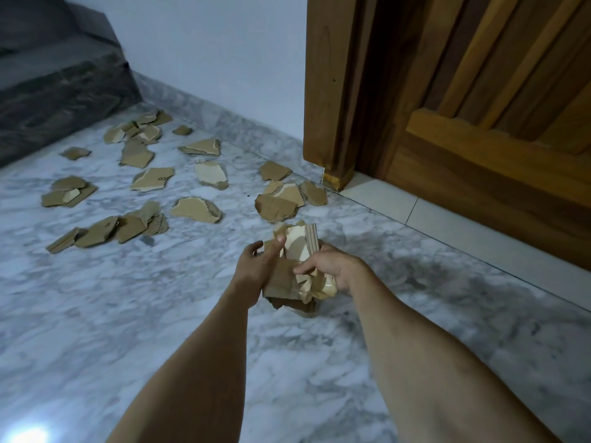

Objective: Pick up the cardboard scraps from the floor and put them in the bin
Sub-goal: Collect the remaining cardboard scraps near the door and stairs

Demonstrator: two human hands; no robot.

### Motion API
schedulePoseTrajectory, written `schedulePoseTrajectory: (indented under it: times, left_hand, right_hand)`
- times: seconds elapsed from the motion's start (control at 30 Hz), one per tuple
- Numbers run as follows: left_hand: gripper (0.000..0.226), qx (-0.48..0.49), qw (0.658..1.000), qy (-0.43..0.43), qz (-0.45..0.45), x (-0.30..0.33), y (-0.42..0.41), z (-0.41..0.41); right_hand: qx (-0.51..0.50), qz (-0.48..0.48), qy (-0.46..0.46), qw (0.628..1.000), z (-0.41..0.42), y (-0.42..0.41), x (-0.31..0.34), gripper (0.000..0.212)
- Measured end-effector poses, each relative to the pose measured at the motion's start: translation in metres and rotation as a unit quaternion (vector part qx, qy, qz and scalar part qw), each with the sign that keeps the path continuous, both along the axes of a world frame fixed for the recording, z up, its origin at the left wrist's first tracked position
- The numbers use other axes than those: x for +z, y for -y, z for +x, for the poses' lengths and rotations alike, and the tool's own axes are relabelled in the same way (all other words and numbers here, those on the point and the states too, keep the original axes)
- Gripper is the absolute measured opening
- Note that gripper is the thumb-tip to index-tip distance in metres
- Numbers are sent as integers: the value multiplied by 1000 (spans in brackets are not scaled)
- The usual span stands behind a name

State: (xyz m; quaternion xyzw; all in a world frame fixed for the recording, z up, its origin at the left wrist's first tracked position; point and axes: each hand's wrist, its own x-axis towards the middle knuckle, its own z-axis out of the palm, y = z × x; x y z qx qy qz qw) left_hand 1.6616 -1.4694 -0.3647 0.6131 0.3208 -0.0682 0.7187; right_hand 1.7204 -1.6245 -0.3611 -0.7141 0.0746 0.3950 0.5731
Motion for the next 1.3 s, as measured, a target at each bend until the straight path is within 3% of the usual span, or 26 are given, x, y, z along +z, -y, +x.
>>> schedulePoseTrajectory:
  times: [0.1,0.17,0.23,0.3,0.4,0.5,0.63,0.73,0.93,1.03,1.13,1.23,1.3]
  left_hand:
    - [127,10,999,-1,-44,1,-3,6]
    - [131,-24,998,-31,-44,1,-3,4]
    - [114,-81,995,-54,-10,-2,-2,2]
    - [80,-100,994,-43,-10,-3,-4,0]
    - [63,-61,996,-26,-56,-3,-10,0]
    - [40,-33,997,-19,-63,-4,-15,0]
    - [31,8,997,-38,-62,-9,-32,-7]
    - [40,9,997,-68,-27,-12,-43,-14]
    - [46,45,996,-76,1,-14,-52,-23]
    - [36,61,995,-84,7,-15,-60,-29]
    - [50,49,993,-101,26,-16,-68,-36]
    - [49,21,993,-106,48,-17,-75,-42]
    - [47,4,992,-108,72,-17,-80,-44]
  right_hand:
    - [-32,8,6,999,4,6,0,55]
    - [-47,12,4,999,6,9,-2,57]
    - [-62,19,-5,998,8,9,-4,58]
    - [-62,24,-21,998,11,9,-7,55]
    - [-73,64,-59,994,11,7,-4,26]
    - [-91,55,-49,993,12,4,-5,30]
    - [-144,52,-42,987,18,7,-5,26]
    - [-130,30,-27,991,22,16,-2,23]
    - [-149,35,-7,988,22,21,3,55]
    - [-154,34,-20,987,18,23,10,41]
    - [-108,18,-41,993,14,20,10,42]
    - [9,-77,-23,997,7,5,8,65]
    - [99,-149,-17,984,0,-6,2,98]
